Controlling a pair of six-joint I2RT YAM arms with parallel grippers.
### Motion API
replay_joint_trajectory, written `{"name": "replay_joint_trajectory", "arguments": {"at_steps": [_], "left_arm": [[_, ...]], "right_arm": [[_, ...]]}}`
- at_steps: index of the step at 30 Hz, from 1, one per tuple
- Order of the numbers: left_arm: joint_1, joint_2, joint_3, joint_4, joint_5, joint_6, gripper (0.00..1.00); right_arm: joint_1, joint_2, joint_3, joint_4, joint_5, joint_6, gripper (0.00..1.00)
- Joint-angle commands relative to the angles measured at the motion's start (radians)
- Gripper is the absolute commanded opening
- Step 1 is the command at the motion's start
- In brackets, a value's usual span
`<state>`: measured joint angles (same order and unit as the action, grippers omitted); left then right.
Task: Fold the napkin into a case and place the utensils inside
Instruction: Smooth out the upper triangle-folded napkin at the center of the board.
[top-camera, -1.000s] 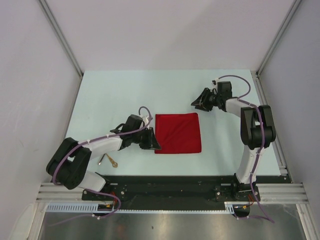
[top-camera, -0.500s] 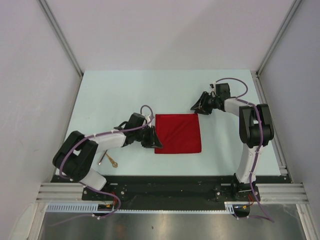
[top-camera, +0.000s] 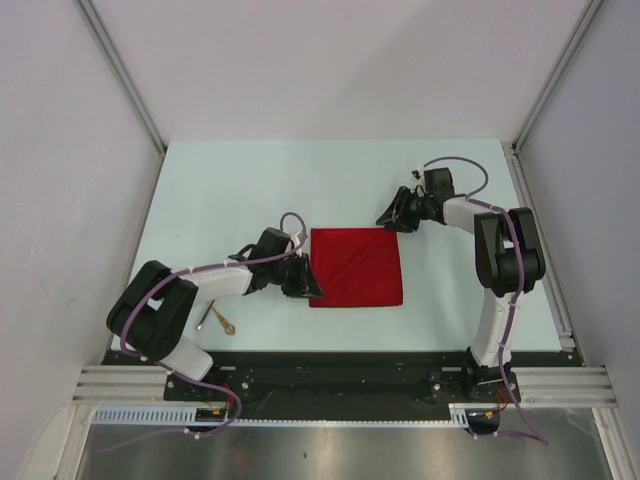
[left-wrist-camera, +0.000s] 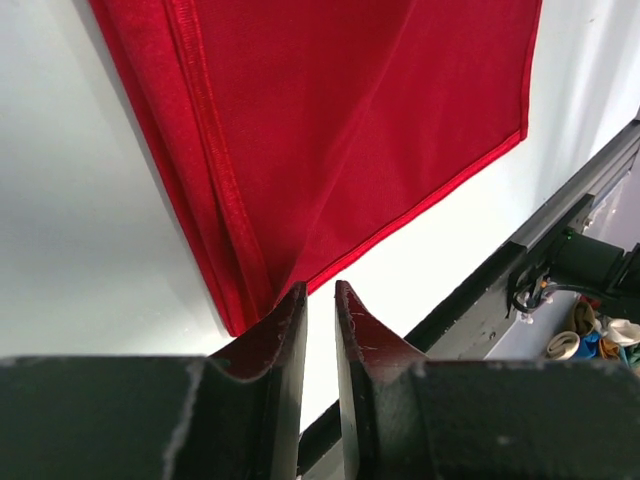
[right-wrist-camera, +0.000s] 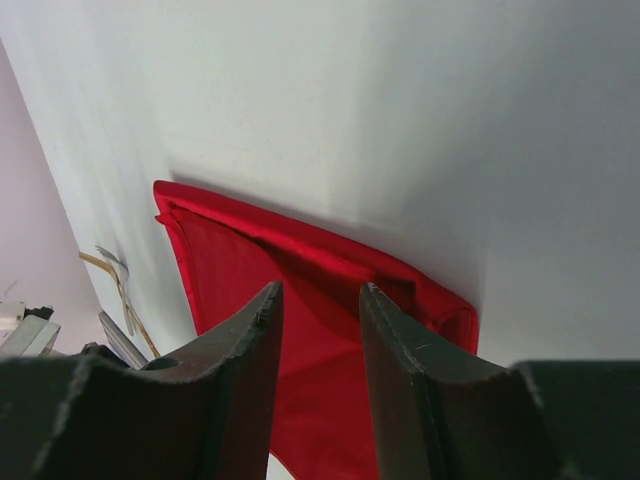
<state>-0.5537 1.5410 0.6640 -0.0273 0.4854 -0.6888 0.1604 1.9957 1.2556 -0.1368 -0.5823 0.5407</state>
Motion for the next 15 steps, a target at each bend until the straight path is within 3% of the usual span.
{"name": "replay_joint_trajectory", "arguments": {"at_steps": [1,8,15], "left_arm": [[0.006,0.001,-0.015,0.023,-0.013,0.0,0.21],[0.006,-0.016,-0.064,0.064,-0.014,-0.008,0.19],[0.006,-0.039,-0.107,0.069,-0.025,-0.006,0.19]], "right_arm": [[-0.012,-0.046,-0.031,0.025,0.015,-0.025,0.41],[-0.039,0.026,-0.007,0.078,-0.014,-0.033,0.41],[-0.048,0.057,0.082,0.02,-0.007,-0.074,0.42]]}}
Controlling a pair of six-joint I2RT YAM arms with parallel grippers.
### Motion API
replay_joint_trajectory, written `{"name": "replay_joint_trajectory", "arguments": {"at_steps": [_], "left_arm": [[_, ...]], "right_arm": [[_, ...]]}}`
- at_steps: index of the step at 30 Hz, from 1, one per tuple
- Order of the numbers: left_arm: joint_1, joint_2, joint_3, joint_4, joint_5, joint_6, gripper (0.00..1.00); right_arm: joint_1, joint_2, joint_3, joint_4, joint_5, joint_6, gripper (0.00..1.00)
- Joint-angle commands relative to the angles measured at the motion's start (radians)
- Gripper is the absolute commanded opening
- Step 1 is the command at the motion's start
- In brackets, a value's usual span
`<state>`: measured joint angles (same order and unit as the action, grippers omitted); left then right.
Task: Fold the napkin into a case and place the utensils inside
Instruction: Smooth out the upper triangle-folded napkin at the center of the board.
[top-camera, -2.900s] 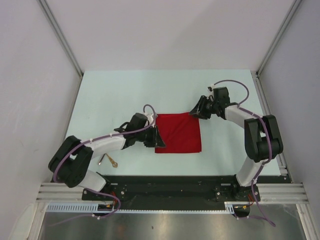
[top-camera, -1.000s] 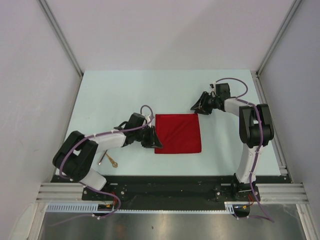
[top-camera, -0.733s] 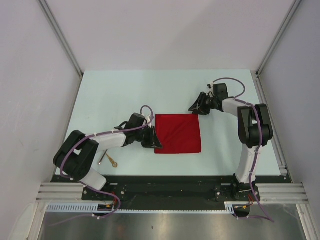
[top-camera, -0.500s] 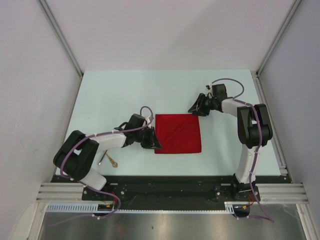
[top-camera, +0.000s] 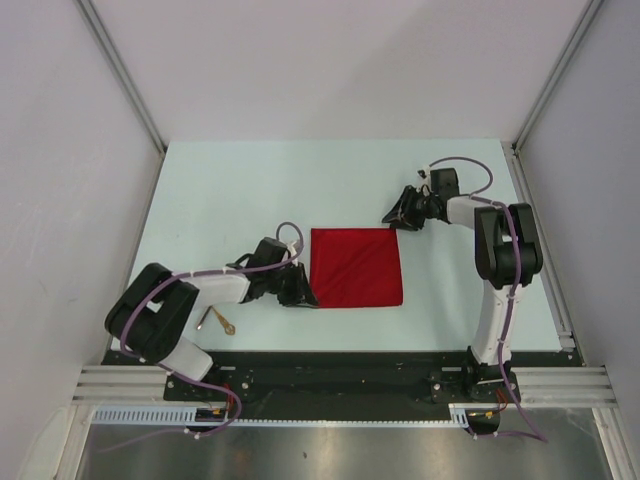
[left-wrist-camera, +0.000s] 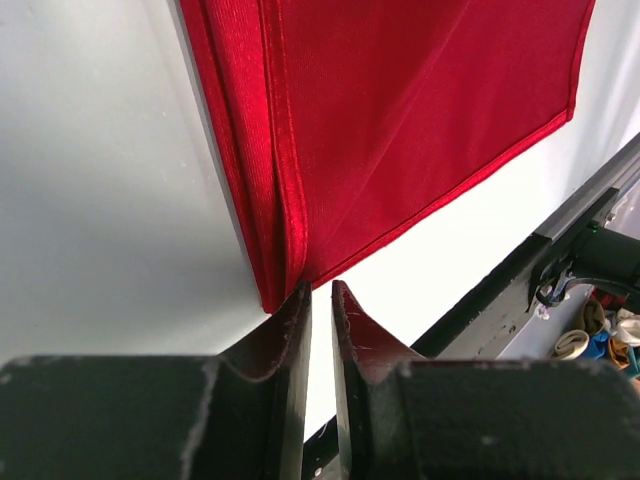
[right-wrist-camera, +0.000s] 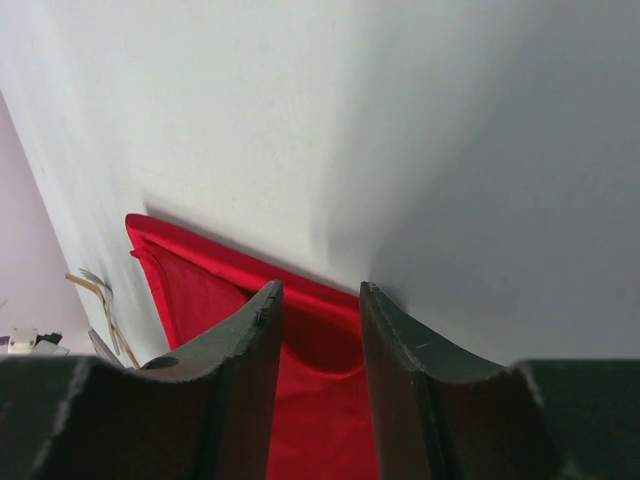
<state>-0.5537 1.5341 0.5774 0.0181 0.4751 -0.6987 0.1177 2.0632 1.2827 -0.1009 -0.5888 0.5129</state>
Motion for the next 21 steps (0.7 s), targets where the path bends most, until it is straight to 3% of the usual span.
{"name": "replay_joint_trajectory", "arguments": {"at_steps": [1,5,8,13,17,21], "left_arm": [[0.005,-0.041,-0.017,0.014,-0.015,0.007,0.18],[0.005,-0.089,-0.008,0.008,0.011,0.013,0.23],[0.003,-0.132,0.012,-0.009,0.017,0.011,0.29],[0.012,-0.16,0.074,-0.082,-0.055,0.031,0.42],[0.026,-0.161,0.081,-0.089,-0.105,0.015,0.37],[0.026,-0.152,0.032,-0.049,-0.116,-0.001,0.35]], "right_arm": [[-0.006,-0.023,0.053,-0.034,0.003,-0.051,0.42],[0.016,-0.149,0.021,-0.105,0.131,-0.091,0.44],[0.046,-0.233,0.009,-0.175,0.237,-0.131,0.52],[0.121,-0.282,0.001,-0.211,0.308,-0.139,0.57],[0.2,-0.229,0.006,-0.129,0.265,-0.038,0.49],[0.31,-0.177,0.058,-0.07,0.375,0.018,0.4]]}}
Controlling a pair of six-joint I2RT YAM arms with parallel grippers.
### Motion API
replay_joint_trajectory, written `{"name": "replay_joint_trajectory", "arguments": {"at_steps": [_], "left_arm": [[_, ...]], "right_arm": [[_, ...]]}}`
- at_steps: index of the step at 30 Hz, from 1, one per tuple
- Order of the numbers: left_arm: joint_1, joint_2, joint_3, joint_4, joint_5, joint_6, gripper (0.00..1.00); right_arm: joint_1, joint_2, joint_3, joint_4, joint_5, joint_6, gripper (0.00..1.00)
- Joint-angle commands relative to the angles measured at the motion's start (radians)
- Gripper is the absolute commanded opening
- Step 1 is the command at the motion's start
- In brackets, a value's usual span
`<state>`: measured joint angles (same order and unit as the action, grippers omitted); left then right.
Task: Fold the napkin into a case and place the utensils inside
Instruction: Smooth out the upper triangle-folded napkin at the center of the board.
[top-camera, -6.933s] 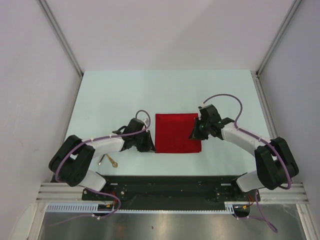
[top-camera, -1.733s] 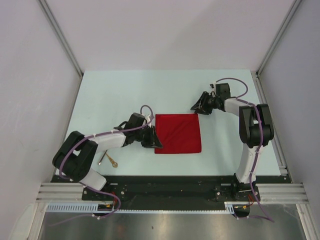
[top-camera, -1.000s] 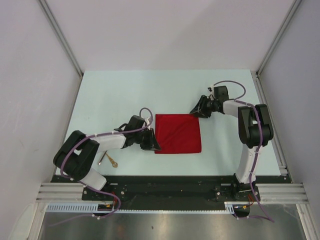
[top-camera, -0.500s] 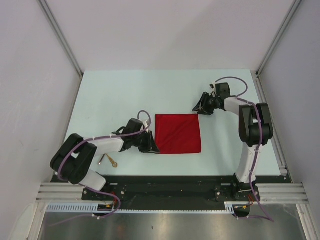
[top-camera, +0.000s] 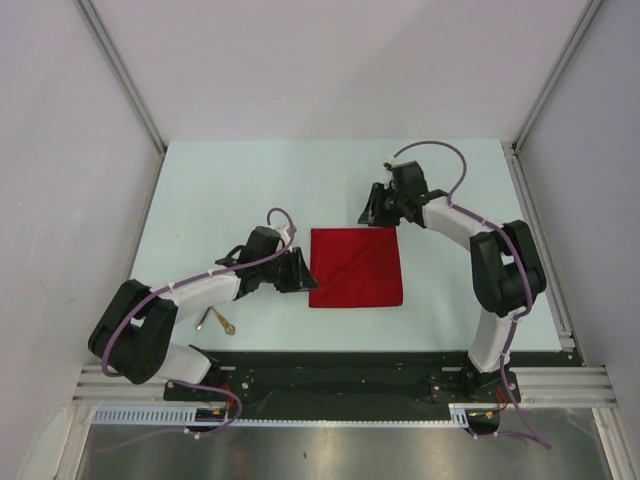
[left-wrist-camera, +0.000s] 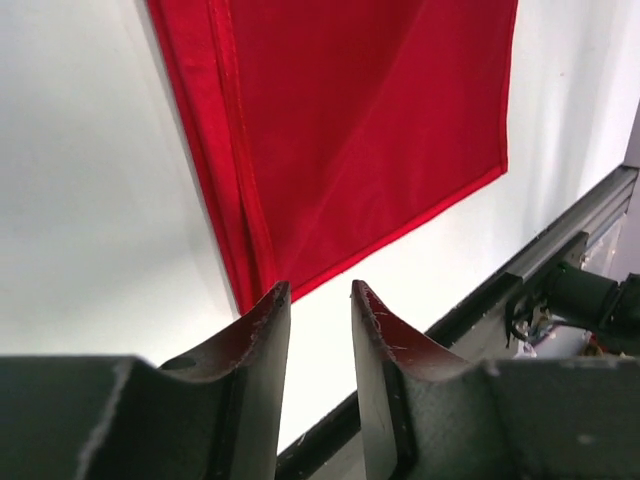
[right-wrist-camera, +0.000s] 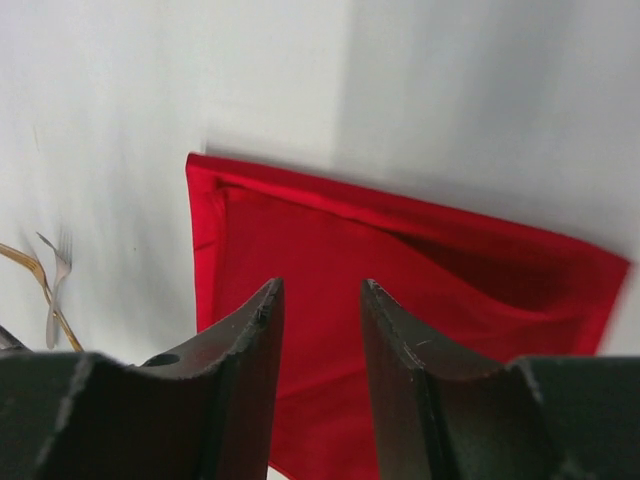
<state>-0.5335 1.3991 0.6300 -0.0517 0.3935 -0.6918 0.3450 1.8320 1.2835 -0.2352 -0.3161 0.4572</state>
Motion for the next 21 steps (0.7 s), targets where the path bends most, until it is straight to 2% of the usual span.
{"name": "replay_joint_trajectory", "arguments": {"at_steps": [1,4,7,14,21], "left_arm": [[0.006,-0.009,-0.029,0.026,-0.036,-0.011,0.35],[0.006,0.004,-0.056,0.049,-0.035,-0.011,0.36],[0.007,0.017,-0.067,0.047,-0.03,-0.012,0.34],[0.006,0.028,-0.081,0.101,-0.012,-0.011,0.26],[0.006,0.02,-0.085,0.102,-0.005,-0.008,0.24]], "right_arm": [[0.128,0.065,0.071,0.071,0.13,0.078,0.41],[0.199,0.136,0.158,0.034,0.253,0.104,0.41],[0.236,0.2,0.235,-0.001,0.313,0.104,0.41],[0.299,0.291,0.332,-0.036,0.367,0.08,0.4],[0.331,0.328,0.367,-0.067,0.385,0.074,0.37]]}}
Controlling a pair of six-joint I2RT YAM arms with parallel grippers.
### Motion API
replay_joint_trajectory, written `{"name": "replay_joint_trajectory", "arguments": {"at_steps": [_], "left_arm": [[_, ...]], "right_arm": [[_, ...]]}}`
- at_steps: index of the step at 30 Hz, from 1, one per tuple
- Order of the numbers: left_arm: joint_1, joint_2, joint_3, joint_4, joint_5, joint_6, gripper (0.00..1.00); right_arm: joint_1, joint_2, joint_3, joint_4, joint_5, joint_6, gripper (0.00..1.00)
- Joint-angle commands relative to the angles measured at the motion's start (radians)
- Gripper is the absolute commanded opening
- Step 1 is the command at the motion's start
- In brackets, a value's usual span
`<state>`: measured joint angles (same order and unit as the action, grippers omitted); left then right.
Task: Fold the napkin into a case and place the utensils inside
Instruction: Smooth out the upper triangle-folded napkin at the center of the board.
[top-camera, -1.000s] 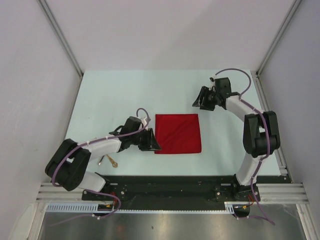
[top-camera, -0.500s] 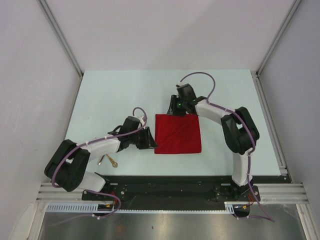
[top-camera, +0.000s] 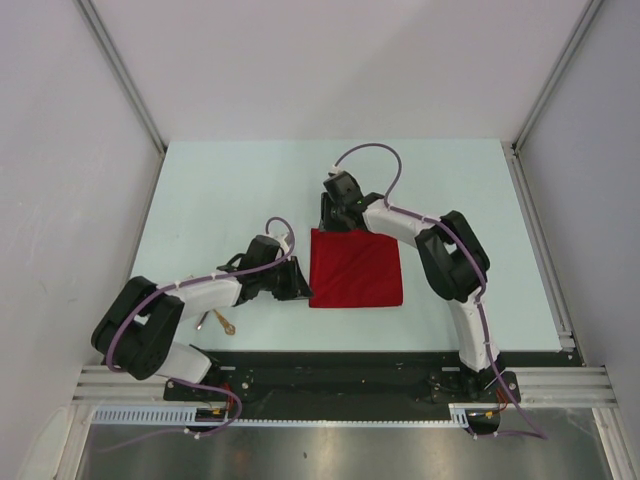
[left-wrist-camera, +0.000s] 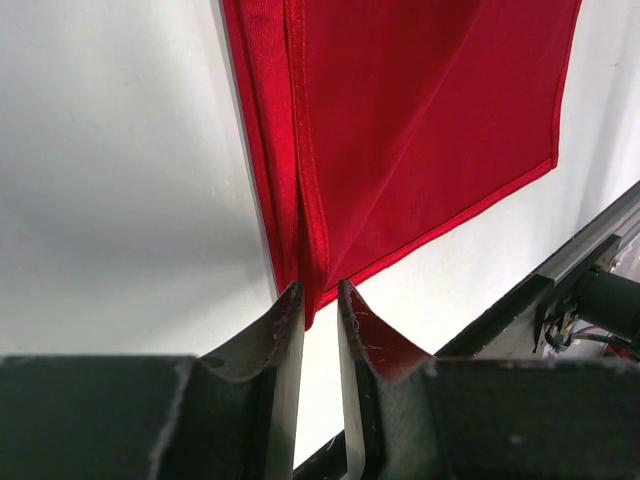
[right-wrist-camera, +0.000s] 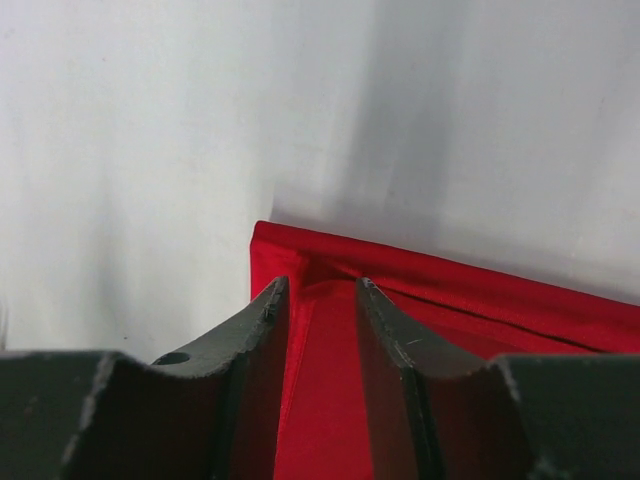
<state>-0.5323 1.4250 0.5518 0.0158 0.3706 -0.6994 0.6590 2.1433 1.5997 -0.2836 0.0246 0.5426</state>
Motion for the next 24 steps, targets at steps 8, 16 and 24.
{"name": "replay_joint_trajectory", "arguments": {"at_steps": [8,16,24], "left_arm": [[0.006,-0.014,-0.013,0.035,0.018,-0.003,0.24],[0.005,-0.032,-0.015,0.027,0.018,-0.003,0.24],[0.005,-0.044,-0.015,0.018,0.007,-0.005,0.24]], "right_arm": [[0.021,0.044,0.069,-0.014,0.017,-0.004,0.36],[0.021,0.069,0.086,-0.017,0.008,-0.004,0.3],[0.019,0.082,0.108,-0.011,-0.015,-0.018,0.18]]}}
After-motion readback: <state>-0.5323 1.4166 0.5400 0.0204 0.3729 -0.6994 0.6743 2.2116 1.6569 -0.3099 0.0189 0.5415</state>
